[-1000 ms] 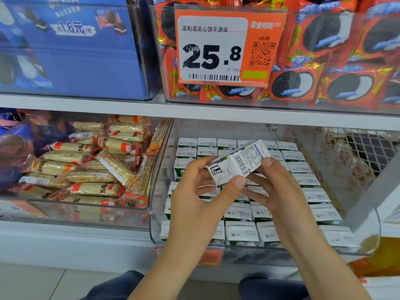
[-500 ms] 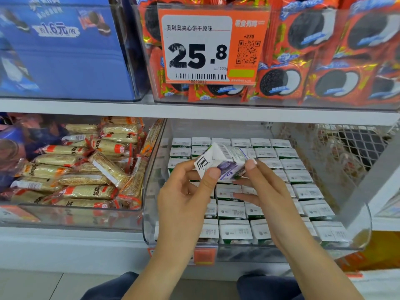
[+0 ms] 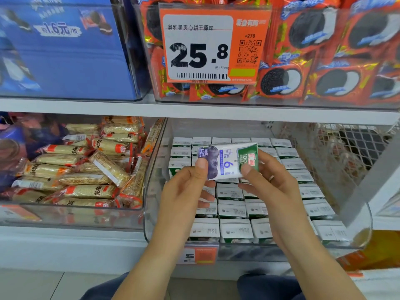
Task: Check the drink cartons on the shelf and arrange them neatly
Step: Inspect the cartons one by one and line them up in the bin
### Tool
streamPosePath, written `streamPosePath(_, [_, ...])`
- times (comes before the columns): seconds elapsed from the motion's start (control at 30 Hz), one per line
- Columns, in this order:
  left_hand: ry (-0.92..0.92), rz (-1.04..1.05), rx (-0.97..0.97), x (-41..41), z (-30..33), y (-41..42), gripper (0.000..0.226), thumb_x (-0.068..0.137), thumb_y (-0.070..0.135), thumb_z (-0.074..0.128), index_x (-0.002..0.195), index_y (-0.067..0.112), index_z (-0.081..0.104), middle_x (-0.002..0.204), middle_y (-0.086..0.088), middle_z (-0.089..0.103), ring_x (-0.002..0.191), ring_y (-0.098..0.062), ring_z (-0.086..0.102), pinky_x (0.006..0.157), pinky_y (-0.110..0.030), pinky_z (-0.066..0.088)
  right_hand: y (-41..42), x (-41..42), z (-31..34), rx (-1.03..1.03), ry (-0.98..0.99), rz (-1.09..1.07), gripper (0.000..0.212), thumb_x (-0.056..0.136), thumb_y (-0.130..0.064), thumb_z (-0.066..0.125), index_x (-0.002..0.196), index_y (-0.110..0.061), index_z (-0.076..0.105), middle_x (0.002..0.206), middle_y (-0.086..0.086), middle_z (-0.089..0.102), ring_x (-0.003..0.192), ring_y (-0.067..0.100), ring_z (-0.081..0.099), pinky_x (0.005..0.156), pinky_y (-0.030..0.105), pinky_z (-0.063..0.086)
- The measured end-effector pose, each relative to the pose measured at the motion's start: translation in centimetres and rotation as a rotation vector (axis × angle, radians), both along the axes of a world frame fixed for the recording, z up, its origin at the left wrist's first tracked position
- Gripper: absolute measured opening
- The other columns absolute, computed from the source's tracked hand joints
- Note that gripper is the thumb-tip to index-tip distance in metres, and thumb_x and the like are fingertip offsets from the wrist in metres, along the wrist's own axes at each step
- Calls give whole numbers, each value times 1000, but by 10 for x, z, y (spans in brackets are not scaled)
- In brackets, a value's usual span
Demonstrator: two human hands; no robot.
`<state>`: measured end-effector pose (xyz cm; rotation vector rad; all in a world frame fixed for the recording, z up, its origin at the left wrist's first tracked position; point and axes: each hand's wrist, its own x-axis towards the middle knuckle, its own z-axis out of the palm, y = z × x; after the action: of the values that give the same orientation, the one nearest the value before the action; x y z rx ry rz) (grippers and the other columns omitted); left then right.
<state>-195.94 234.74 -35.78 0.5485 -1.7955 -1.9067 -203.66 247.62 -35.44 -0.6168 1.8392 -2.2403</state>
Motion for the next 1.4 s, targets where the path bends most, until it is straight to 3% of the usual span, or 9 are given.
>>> streamPosePath(0.2, [-71,-91,-53,-5,-5,0,33,72,66,47,78,44,70,88,17,73,80,-1,69,61,-14,53,1,-2,0,-81,12,-60,37,70,-29,68,106,-29,67,75,-14,70,79,3,68,71,16,53])
streamPosePath(0.4, [-40,9,-417,-3,-15,1,53,85,43,63,134,44,43,128,21,54,108,5,56,83,-19,51,0,3,1,14,140,-186,33,76,-15,74,105,-27,65,89,-17,70,82,-1,64,64,9,49])
streamPosePath(0.57, [2,-21,-701,-2,-16,9,56,80,46,65,133,41,46,117,23,56,106,4,54,85,-16,47,-2,7,1,37,182,-224,32,73,-16,77,98,-29,63,92,-15,69,82,1,64,62,11,50])
streamPosePath(0.67, [-19,-24,-768,-3,-17,12,64,73,50,71,131,41,45,108,21,53,99,1,54,79,-17,48,-3,9,4,50,167,-248,36,63,-36,75,97,-30,62,90,-14,69,79,2,64,59,11,49])
streamPosePath(0.77, [-10,16,-785,-3,-16,11,61,70,47,74,126,33,54,103,19,54,95,2,55,75,-13,47,-4,11,6,81,184,-240,45,60,-40,74,102,-30,61,92,-17,68,81,3,65,62,12,50])
streamPosePath(0.9, [33,-44,-521,-2,-13,6,56,72,34,81,119,46,54,107,22,65,101,9,58,83,-7,44,-2,12,7,78,251,-156,47,69,-28,81,111,-31,60,96,-16,68,89,5,64,71,16,52])
streamPosePath(1.03, [52,-260,-231,0,-9,0,57,82,12,73,129,37,52,123,21,63,115,0,57,99,-25,46,0,10,7,45,288,-70,32,75,-26,73,106,-28,68,102,-8,70,99,9,65,79,21,53])
streamPosePath(1.2, [105,-410,-94,2,-6,1,45,85,18,61,127,34,54,120,20,65,111,3,59,81,-9,47,2,8,5,49,325,-31,30,77,-20,69,102,-36,72,117,-7,63,116,11,57,91,28,50])
streamPosePath(1.4, [103,-412,-14,2,-11,0,38,83,20,57,117,36,62,115,16,68,106,3,61,78,-10,47,5,7,6,64,345,33,26,75,-15,69,98,-27,71,116,-1,62,113,11,58,88,25,50])
